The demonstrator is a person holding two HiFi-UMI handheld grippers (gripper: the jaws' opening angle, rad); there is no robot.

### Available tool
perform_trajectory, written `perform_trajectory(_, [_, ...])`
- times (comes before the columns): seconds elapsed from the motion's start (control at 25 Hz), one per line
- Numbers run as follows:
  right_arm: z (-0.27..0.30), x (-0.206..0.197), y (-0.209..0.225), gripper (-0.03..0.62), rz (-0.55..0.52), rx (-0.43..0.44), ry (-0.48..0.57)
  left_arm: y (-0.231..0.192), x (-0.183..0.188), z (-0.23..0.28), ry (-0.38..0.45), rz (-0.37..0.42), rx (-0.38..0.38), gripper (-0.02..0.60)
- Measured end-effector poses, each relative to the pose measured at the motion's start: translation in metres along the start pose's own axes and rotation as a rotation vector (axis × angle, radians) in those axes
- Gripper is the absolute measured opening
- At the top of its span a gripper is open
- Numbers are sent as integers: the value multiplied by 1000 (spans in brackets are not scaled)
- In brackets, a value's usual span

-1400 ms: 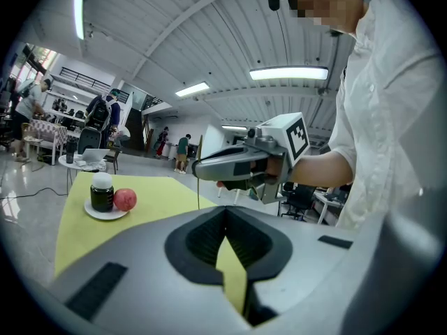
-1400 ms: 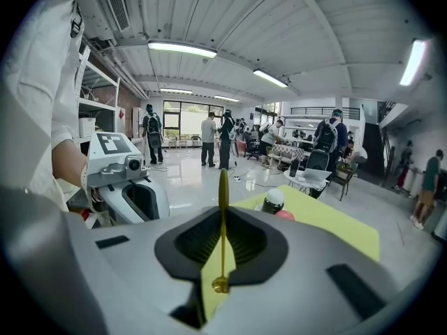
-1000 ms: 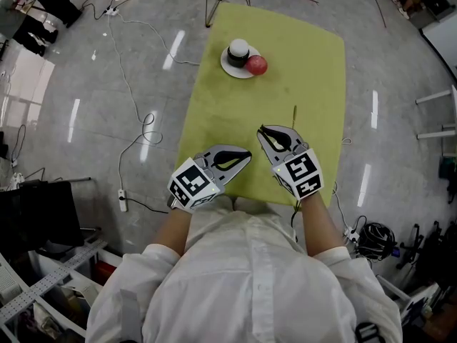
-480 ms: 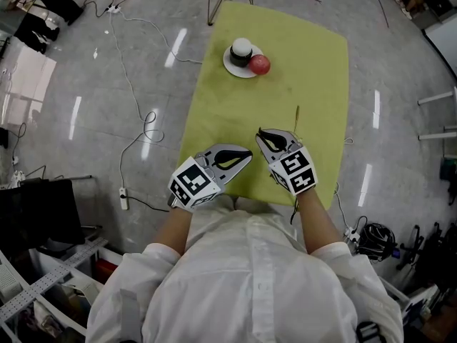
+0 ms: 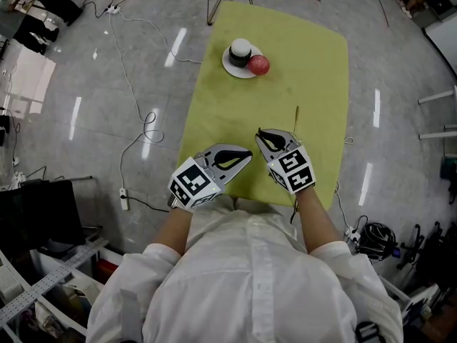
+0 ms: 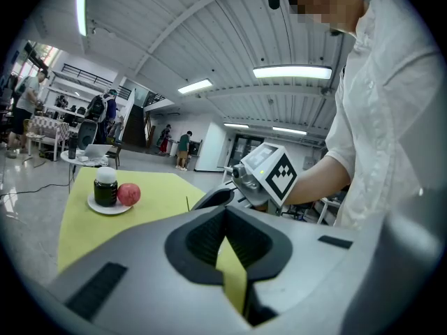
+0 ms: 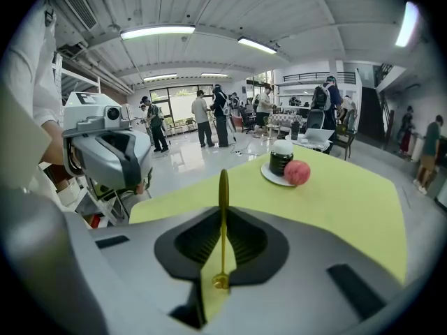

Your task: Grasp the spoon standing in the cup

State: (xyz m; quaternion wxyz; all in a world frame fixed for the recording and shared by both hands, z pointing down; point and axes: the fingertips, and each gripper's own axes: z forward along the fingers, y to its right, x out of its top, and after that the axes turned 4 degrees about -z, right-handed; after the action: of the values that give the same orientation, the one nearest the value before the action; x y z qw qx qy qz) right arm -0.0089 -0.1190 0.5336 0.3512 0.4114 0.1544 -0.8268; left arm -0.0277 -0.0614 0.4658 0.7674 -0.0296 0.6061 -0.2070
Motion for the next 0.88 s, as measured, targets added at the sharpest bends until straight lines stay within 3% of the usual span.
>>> perform_trajectory(0.28, [1, 0, 4, 69, 13, -9, -8, 0, -1, 0, -2, 2, 1, 5])
perform_trajectory(0.88, [-31, 28, 12, 69, 12, -64, 87, -1, 5, 2, 9, 15, -12, 5])
